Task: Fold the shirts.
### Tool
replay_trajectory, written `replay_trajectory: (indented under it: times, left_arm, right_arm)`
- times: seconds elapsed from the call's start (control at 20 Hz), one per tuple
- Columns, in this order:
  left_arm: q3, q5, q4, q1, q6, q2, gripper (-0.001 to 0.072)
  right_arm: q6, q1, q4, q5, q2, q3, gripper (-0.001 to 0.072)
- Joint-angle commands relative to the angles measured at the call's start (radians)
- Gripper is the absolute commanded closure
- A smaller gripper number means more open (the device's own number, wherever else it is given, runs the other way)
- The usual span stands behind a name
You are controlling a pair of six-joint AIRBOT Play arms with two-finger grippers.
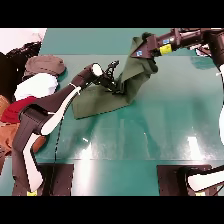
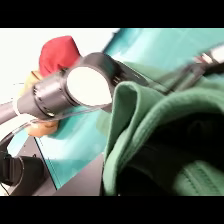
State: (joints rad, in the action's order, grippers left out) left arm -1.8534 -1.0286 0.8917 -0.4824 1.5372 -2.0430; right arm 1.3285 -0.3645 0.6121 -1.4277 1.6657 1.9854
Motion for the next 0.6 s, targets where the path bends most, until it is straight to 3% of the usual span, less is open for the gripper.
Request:
replay_trajectory:
  times: [0.0, 0.2, 0.55]
  left_arm:
    - [-0.004, -0.09, 0.082, 0.028, 0.001, 0.02, 0.0682]
    - [-0.003, -0.174, 0.229, 0.118, 0.0, 0.131, 0.0682]
    - [-0.003, -0.323, 0.296, 0.344, -0.053, 0.314, 0.0681]
  right_arm:
    - [-0.058, -0.037, -0.009, 0.049, -0.003, -0.003, 0.0696]
    - [-0.059, -0.037, -0.01, 0.049, -0.002, -0.003, 0.0696]
    - [-0.079, -0.076, -0.011, 0.047, 0.044, -0.003, 0.0695]
